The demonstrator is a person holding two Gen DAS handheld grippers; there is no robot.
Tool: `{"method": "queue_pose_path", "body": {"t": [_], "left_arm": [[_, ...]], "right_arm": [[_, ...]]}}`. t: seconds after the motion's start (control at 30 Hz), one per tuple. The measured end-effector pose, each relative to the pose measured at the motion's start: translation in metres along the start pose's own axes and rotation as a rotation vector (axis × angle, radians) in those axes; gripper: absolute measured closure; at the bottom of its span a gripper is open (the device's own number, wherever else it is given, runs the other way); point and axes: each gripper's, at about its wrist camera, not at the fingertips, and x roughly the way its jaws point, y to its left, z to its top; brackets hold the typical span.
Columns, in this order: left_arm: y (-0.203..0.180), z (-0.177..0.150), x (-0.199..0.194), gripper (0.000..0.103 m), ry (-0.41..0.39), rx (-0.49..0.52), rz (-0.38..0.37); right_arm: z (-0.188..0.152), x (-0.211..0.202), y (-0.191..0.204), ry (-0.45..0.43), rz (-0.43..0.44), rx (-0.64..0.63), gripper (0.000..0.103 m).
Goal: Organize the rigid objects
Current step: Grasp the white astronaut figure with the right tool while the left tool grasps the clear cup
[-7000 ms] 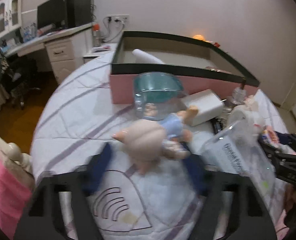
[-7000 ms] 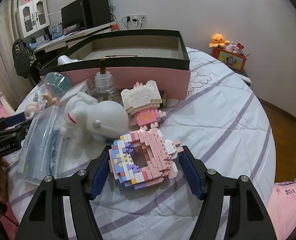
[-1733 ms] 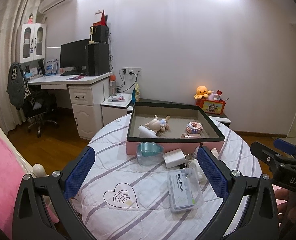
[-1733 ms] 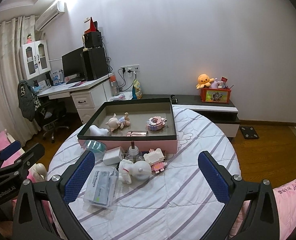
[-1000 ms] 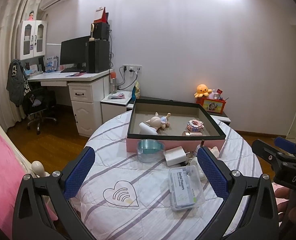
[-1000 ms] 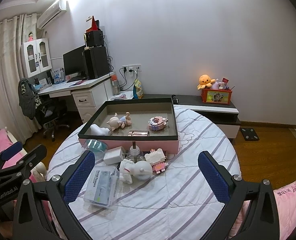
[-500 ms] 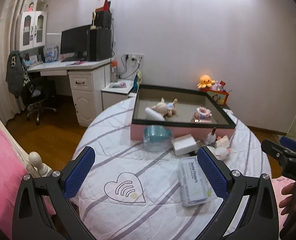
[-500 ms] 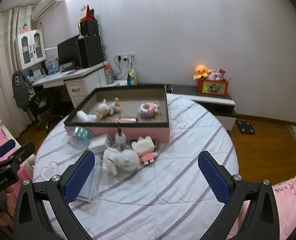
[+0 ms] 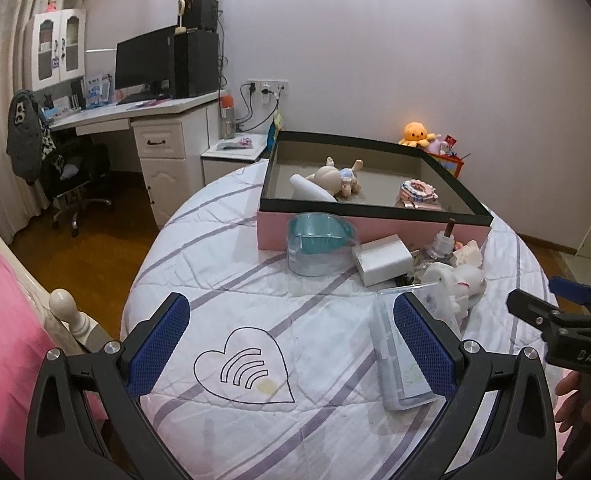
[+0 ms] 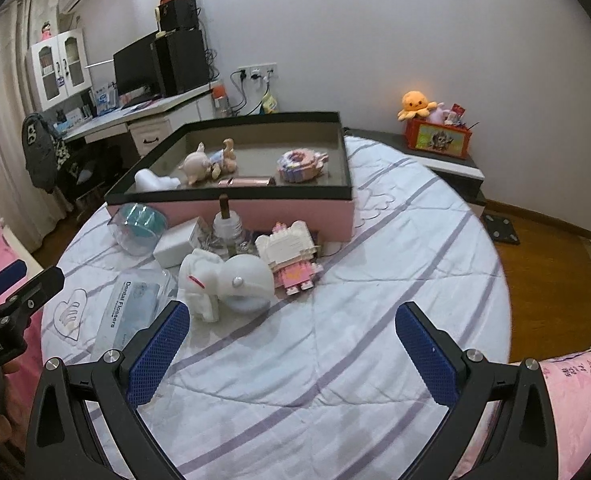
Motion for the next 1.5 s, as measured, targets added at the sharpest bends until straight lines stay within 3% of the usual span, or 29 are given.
{"method": "queue_pose_path", "body": {"t": [0.67,0.77,0.8,1.23,1.37,1.43,1.5], "left_arm": [[-0.001,0.013,0.046,0.000,0.048,0.034,0.005],[0.000,0.017,0.055,0.000,0.062,0.038,0.000],[-0.001,0.020,0.058,0.000,0.065,0.043,-0.001],[-0.025,0.040,0.113,0.000,0.164,0.087,-0.030],[-0.022,0.043,0.130,0.001,0.190,0.041,-0.045],[-0.015,0.044,0.135,0.021,0.201,-0.003,-0.087],[-0.011,0.042,0.135,0.029,0.203,-0.028,-0.104]], "right_arm": [[0.010,0.059,0.027,0.114,0.115,-0.036,0.002],[0.008,0.063,0.032,0.115,0.096,-0.052,0.019],[0.007,0.064,0.033,0.108,0.087,-0.060,0.032],[0.007,0.051,0.008,0.070,0.126,-0.018,0.031],[0.010,0.053,0.004,0.069,0.139,-0.014,0.031],[0.011,0.053,0.004,0.064,0.147,-0.012,0.031],[0.012,0.054,0.004,0.062,0.150,-0.013,0.031]]}}
